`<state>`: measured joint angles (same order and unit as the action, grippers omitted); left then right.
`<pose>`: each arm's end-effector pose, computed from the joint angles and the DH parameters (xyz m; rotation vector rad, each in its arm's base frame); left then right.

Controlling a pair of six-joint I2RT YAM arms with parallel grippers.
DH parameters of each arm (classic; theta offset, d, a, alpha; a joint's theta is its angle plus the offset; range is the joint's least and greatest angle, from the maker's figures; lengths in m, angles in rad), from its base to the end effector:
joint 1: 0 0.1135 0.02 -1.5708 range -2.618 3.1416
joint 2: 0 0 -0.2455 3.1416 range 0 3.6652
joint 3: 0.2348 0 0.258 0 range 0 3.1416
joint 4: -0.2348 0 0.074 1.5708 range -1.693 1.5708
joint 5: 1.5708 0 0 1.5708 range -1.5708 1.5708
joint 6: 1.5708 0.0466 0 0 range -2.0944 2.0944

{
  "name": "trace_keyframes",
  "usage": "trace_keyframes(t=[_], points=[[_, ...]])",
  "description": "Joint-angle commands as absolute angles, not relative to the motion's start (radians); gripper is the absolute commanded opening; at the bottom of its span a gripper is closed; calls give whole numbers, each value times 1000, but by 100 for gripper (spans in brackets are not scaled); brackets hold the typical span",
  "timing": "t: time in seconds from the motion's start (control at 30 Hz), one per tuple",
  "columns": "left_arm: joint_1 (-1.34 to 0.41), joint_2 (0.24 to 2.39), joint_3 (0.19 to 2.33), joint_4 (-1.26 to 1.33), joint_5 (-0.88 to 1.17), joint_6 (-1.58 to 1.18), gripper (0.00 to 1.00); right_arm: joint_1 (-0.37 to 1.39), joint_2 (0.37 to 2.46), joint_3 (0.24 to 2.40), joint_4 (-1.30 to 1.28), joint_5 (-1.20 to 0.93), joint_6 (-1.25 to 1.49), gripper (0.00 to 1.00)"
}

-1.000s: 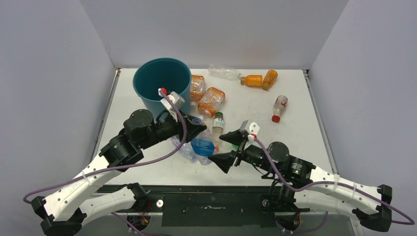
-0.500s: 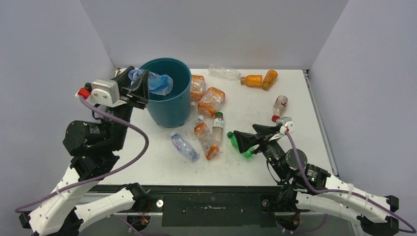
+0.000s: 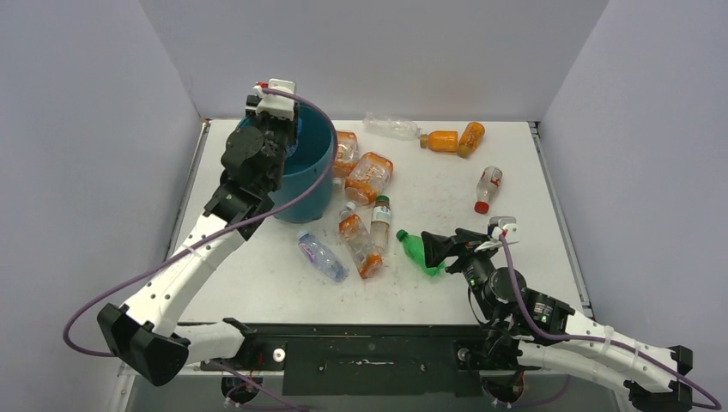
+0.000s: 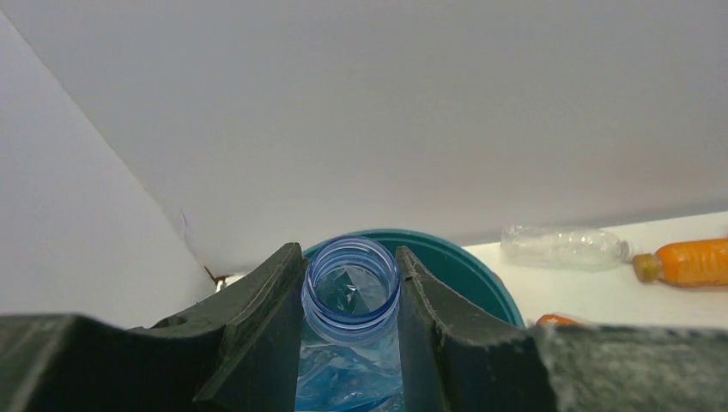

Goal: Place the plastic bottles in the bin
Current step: Place the plastic bottle in the trash bin.

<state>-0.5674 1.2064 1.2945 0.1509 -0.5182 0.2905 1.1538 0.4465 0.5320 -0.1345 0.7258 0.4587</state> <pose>0.2556 -0.1355 0.4518 0.1411 1.3572 0.1123 0.0899 0.1266 0.2954 -0.0010 1.6476 0.6575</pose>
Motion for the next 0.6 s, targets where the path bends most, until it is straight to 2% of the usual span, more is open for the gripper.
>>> trace_keyframes(t=[0.0, 0.2, 0.47, 0.5, 0.53, 0.57], points=[[-507, 1248, 1334, 107, -441, 134, 0, 1161, 438, 518, -146, 737, 496, 90], [-501, 1309, 1339, 14, -397, 59, 0, 1161, 435, 538, -168, 745, 482, 90], [-502, 1279, 1271, -82, -222, -33, 1, 1161, 434, 551, -179, 784, 455, 90], [-502, 1273, 1262, -85, -218, -35, 8, 1161, 434, 556, -180, 786, 448, 90], [-502, 1265, 1256, -84, -217, -36, 23, 1161, 435, 559, -180, 789, 441, 90], [-502, 1255, 1248, -80, -219, -38, 49, 1161, 436, 565, -182, 792, 437, 90]])
